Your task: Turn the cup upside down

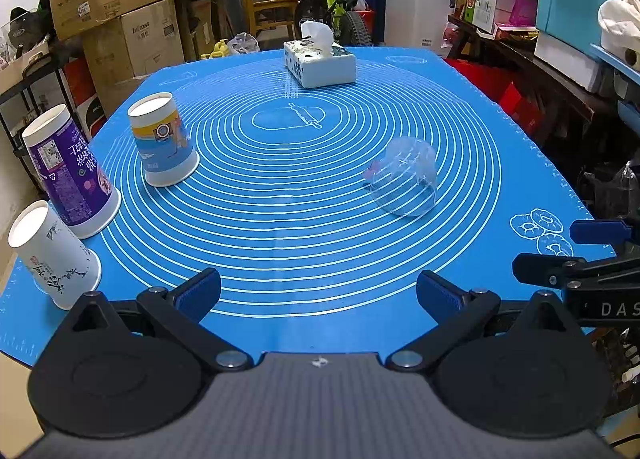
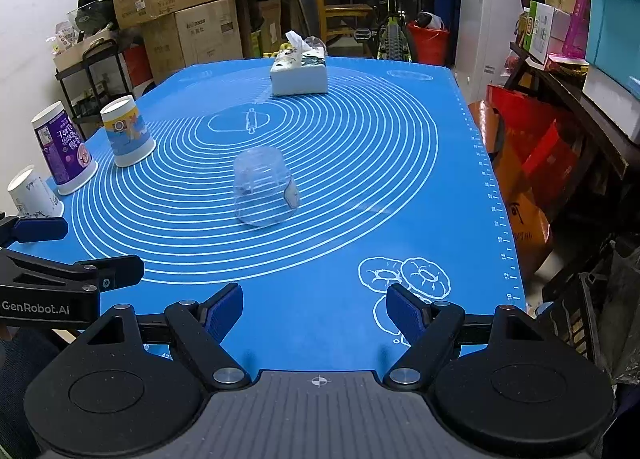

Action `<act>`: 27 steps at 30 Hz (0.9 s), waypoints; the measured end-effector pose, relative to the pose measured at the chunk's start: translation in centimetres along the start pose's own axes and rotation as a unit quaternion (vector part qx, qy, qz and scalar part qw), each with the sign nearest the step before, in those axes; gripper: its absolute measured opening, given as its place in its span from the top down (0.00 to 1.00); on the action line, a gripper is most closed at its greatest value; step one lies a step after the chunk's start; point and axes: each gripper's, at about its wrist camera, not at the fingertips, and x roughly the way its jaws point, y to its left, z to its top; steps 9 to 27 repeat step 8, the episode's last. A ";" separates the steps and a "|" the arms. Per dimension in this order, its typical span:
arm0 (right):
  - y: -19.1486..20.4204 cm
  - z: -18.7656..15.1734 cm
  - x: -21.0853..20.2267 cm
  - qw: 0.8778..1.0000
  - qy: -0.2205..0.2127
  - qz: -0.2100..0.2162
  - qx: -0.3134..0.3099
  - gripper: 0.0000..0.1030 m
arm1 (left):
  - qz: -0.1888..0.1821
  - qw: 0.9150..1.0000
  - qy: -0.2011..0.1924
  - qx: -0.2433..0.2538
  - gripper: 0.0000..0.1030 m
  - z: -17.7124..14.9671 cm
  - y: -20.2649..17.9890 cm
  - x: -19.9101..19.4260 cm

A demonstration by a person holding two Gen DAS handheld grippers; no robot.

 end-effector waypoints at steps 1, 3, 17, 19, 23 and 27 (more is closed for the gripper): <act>-0.1 -0.1 0.1 1.000 0.001 0.001 0.001 0.21 | 0.000 1.000 0.000 0.001 0.00 0.0 -0.1 0.1; -0.2 0.0 0.1 1.000 0.001 0.002 0.002 0.20 | 0.000 1.000 0.001 0.004 0.00 0.0 -0.2 0.2; -0.6 -0.1 0.3 1.000 0.002 0.004 0.007 0.20 | 0.005 1.000 0.006 0.008 0.00 0.1 -0.5 0.5; -0.6 -0.1 0.3 1.000 0.002 0.004 0.007 0.20 | 0.005 1.000 0.006 0.008 0.00 0.1 -0.5 0.5; -0.6 -0.1 0.3 1.000 0.002 0.004 0.007 0.20 | 0.005 1.000 0.006 0.008 0.00 0.1 -0.5 0.5; -0.6 -0.1 0.3 1.000 0.002 0.004 0.007 0.20 | 0.005 1.000 0.006 0.008 0.00 0.1 -0.5 0.5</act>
